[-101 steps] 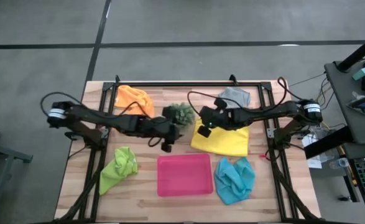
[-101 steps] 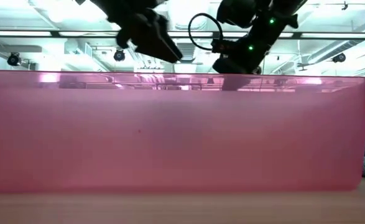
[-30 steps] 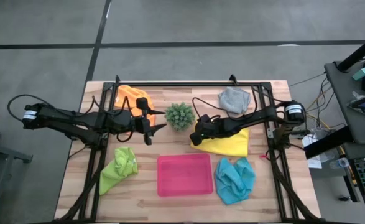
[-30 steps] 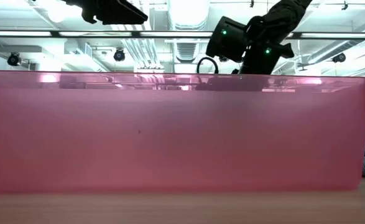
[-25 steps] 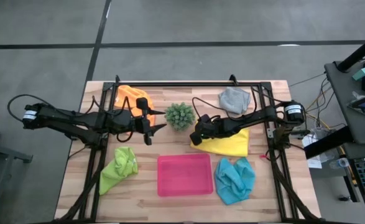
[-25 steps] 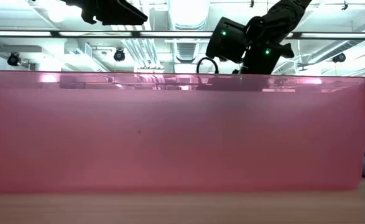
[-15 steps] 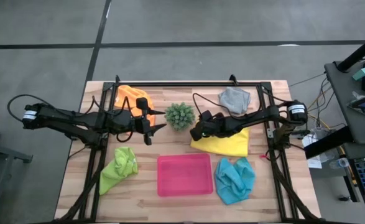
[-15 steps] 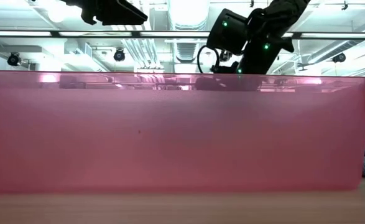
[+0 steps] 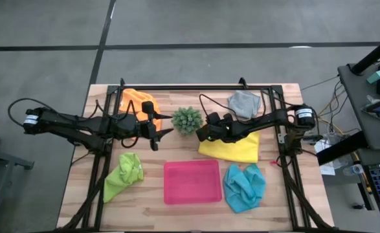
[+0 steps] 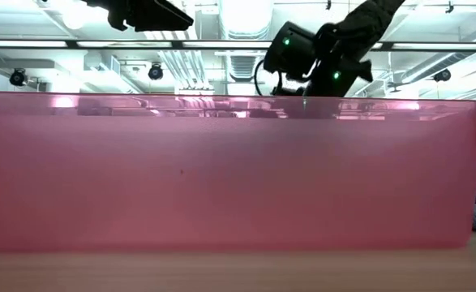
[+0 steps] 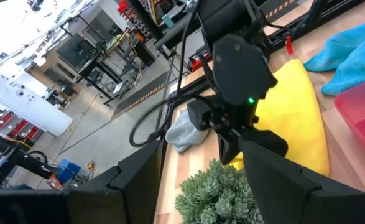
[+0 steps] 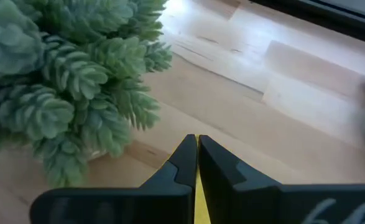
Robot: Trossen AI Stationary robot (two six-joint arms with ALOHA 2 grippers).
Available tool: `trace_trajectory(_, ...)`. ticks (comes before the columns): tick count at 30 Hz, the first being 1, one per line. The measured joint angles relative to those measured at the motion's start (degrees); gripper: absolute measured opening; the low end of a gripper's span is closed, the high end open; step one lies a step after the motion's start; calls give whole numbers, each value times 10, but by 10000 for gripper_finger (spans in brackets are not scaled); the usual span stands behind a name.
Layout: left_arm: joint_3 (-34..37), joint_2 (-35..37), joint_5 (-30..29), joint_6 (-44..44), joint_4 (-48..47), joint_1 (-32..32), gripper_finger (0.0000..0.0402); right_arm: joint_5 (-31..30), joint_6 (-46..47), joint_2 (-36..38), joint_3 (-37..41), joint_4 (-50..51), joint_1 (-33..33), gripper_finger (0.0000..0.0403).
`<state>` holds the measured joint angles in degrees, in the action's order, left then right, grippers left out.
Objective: Fold microfiber towels
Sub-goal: Fold the yellow microfiber cloth
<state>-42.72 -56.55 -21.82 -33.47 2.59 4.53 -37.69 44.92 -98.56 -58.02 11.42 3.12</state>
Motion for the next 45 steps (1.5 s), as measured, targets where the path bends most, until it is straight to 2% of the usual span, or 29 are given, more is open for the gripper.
trace_trajectory(7,0,-1,0,0,0,0,212,-15,-15,-13,0,-1,7,12)
trace_trajectory(12,0,-2,0,0,0,0,212,-12,-15,-8,0,12,11,45)
trace_trajectory(19,0,-2,0,0,0,0,212,-11,-15,59,0,108,12,98)
trace_trajectory(22,0,-3,0,-2,0,0,212,32,-15,94,0,152,10,105)
trace_trajectory(25,0,-4,0,-2,2,0,212,82,-15,112,7,159,10,98)
trace_trajectory(29,0,-4,0,-2,0,0,212,95,-14,101,20,143,9,65)
trace_trajectory(34,0,-4,0,-1,0,0,212,98,-11,48,44,72,9,17)
trace_trajectory(40,0,-4,0,-1,0,0,212,97,-16,-3,45,60,34,9)
trace_trajectory(45,0,-4,0,-1,0,0,212,87,-41,-13,44,54,59,9)
